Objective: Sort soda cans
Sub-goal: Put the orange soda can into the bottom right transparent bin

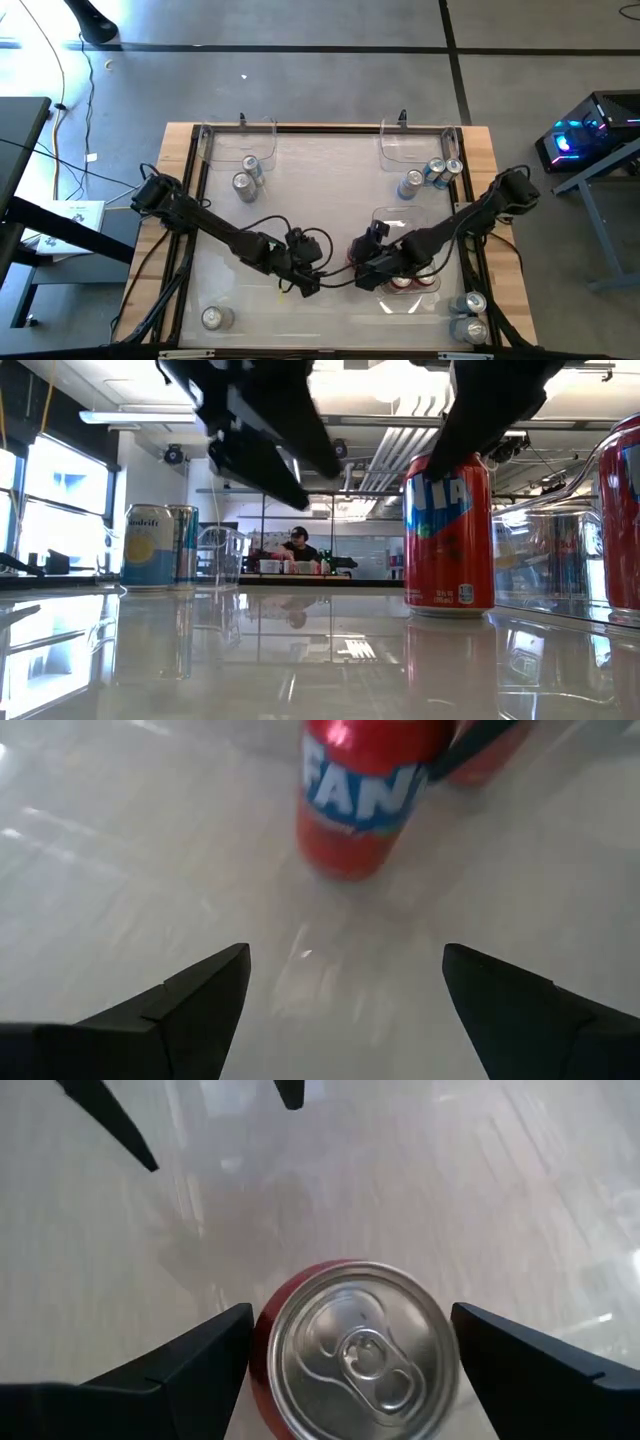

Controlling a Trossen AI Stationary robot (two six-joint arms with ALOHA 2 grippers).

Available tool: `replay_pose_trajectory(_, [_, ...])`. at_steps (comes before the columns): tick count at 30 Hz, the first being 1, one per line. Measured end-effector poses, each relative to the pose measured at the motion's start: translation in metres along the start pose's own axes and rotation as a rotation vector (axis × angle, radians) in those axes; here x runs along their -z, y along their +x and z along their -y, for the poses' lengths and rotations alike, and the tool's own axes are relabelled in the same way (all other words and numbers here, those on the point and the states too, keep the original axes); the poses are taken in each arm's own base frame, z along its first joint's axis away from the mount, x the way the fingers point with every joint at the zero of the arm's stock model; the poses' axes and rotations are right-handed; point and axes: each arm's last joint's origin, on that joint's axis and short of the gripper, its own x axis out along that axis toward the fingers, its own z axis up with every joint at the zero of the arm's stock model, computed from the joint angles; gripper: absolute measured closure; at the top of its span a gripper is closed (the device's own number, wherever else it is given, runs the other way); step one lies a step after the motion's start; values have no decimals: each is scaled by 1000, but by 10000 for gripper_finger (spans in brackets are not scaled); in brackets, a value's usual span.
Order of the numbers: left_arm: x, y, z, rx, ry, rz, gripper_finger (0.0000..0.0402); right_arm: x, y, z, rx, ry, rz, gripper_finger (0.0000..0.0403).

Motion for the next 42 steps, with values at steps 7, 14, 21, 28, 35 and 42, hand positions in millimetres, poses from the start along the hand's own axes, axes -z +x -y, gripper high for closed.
replay_pose_trajectory(7, [7,13,2,74,68,97,79,-4,3,4,-39,-32,-44,114])
replay_pose_trajectory(14, [6,14,2,52,104,127,79,-8,-1,5,-97,-204,-36,129])
replay_pose_trajectory(21, [8,-13,14,-129,133,276,79,-19,-50,14,-179,-343,105,129])
replay_pose_trajectory(28, [14,-18,16,-182,137,291,79,-14,-118,55,-224,-290,194,129])
replay_pose_trajectory(35, [15,-17,15,-188,123,284,79,17,-146,96,-195,-234,138,129])
replay_pose_trajectory(42, [14,-17,14,-188,114,286,79,55,-115,106,-255,-174,122,129])
